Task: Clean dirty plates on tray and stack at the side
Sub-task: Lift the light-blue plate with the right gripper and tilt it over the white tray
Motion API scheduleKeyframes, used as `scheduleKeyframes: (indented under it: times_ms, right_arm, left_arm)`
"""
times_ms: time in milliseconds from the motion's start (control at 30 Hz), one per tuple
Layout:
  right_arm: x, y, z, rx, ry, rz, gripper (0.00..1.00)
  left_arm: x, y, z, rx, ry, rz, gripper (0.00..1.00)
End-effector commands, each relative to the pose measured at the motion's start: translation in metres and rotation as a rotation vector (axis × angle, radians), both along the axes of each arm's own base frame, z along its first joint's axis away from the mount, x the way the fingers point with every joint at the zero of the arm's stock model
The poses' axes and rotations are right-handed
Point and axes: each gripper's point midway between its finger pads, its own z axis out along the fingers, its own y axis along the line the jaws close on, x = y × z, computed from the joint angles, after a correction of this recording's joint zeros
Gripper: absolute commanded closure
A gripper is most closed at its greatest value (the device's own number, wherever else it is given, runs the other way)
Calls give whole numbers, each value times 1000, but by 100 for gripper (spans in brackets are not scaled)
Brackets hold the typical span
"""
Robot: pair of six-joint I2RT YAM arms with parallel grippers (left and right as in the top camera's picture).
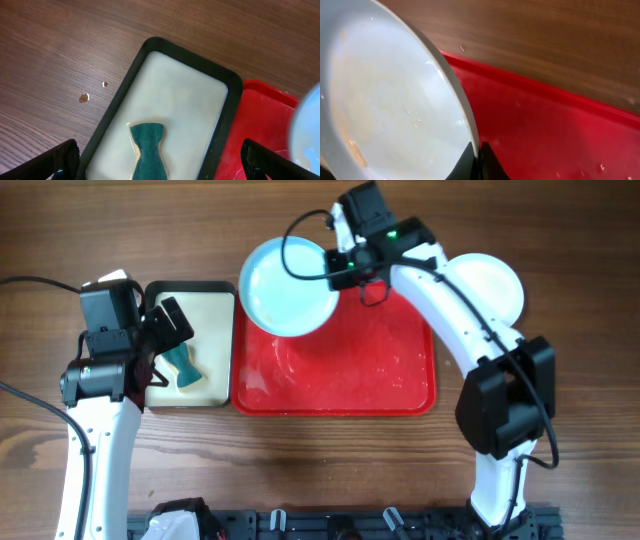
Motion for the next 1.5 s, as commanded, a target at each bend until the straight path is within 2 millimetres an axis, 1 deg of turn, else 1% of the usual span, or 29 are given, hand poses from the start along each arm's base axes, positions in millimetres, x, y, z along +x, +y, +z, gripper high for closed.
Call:
scheduleKeyframes:
  times_ms: [0,33,133,233,300,333,367,467,500,567,667,767,833,967,1233,1333,1400,1467]
  right_arm:
    - [0,38,15,-31,-129,-31,96]
    - [1,57,21,-29,-195,-18,96]
    - [-2,96,32,-50,-342,-9,96]
    - [-4,119,38,-115,-475,12,96]
    - [-3,140,43,-178,-601,80,96]
    - [-2,146,49,-204,-658,109,96]
    - [0,150,53,-229,-703,125,96]
    - [9,157,83,-295,-866,145,96]
    - [15,161,101,-321,-951,166,96]
    - [18,165,115,-349,-1023,198,96]
    - [22,171,141,-388,-1147,232,96]
    - [21,176,160,-416,-1238,255,96]
    - [18,180,168,-420,-1273,260,96]
    - [12,189,170,-430,-1299,315,96]
    - [12,190,170,-437,-1303,325,96]
    - [14,187,170,-391,-1285,285,96]
    - [17,183,163,-320,-1230,229,96]
    - [20,177,144,-236,-1119,159,96]
  left_arm:
    - [1,1,6,2,-16,-1,0]
    - [1,1,6,2,-16,-1,0]
    - [1,1,6,2,-16,-1,0]
    - [1,1,6,2,-16,-1,0]
    - [1,1,6,2,-16,-1,0]
    - [1,1,6,2,-16,-1,0]
    - [1,1,6,2,-16,-1,0]
    - [1,1,6,2,-16,-1,0]
    - [1,1,6,2,-16,-1,0]
    - [1,1,6,2,-16,-1,0]
    - [1,1,6,2,-16,-1,0]
    - [1,1,6,2,-16,-1,0]
    - [1,1,6,2,-16,-1,0]
    - [1,1,6,2,-16,-1,0]
    - [1,1,6,2,-16,-1,0]
    - [1,1,6,2,-16,-1,0]
    - [1,1,6,2,-16,-1,0]
    - [1,1,6,2,-16,-1,0]
